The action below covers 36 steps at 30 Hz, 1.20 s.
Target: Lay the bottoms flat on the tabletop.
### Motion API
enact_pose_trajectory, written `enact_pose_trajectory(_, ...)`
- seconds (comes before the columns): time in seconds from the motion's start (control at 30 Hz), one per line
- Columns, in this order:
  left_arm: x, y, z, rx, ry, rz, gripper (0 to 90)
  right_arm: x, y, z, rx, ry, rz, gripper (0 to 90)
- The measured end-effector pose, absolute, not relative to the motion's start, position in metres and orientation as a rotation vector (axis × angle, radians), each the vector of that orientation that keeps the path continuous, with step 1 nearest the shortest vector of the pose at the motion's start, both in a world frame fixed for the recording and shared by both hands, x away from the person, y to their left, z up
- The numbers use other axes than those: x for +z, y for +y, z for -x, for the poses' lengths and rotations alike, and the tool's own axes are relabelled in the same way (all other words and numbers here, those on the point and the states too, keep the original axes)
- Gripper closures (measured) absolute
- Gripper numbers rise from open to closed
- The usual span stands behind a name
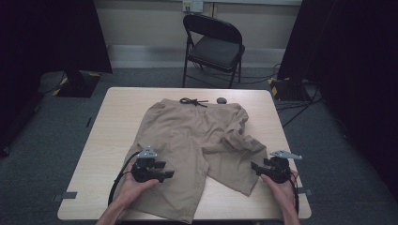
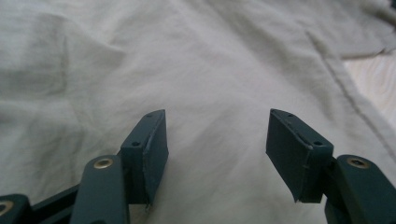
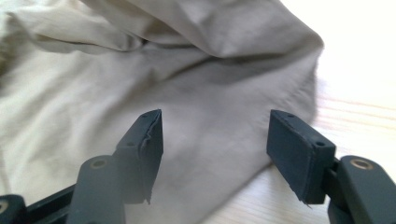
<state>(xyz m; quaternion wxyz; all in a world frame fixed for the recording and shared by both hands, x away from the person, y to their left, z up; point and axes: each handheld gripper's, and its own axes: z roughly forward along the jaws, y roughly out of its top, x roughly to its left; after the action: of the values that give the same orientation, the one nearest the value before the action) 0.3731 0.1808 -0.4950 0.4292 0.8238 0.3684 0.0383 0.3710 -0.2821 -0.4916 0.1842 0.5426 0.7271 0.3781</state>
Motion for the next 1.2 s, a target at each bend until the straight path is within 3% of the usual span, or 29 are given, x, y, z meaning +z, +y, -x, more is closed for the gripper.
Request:
enact_pose_trajectory(0.27, -0.497, 0.184, -0.374, 0.119, 0.915, -2.042, 38.3, -0.495, -0.286, -0.374, 1.006, 2.026, -1.529, 36.1)
enact_pose_trajectory(0.4, -0.498, 0.184, -0.374, 0.116, 0.912, -2.032, 38.3, -0.495, -0.284, -0.373, 1.023, 2.034, -1.512, 43.8)
enact_pose_trajectory(0.47, -0.499, 0.184, -0.373, 0.121, 0.913, -2.03, 38.2, -0.495, -0.281, -0.373, 1.045, 2.049, -1.5, 57.5)
enact_pose_trajectory(0.5, -0.499, 0.184, -0.373, 0.122, 0.914, -2.029, 38.2, -0.496, -0.28, -0.372, 1.043, 2.052, -1.495, 59.9)
enact_pose_trajectory(0.57, -0.499, 0.184, -0.373, 0.121, 0.915, -2.026, 38.1, -0.495, -0.277, -0.372, 1.051, 2.071, -1.479, 75.4)
enact_pose_trajectory(0.67, -0.499, 0.184, -0.373, 0.122, 0.917, -2.025, 38.1, -0.496, -0.274, -0.373, 1.076, 2.082, -1.476, 87.8)
enact_pose_trajectory(1.0, -0.499, 0.185, -0.374, 0.108, 0.924, -2.012, 38.1, -0.458, -0.235, -0.369, 1.325, 2.084, -1.312, 89.6)
enact_pose_trajectory(1.2, -0.499, 0.186, -0.375, 0.093, 0.924, -2.01, 38.1, -0.435, -0.18, -0.381, 1.458, 2.135, -1.162, 89.6)
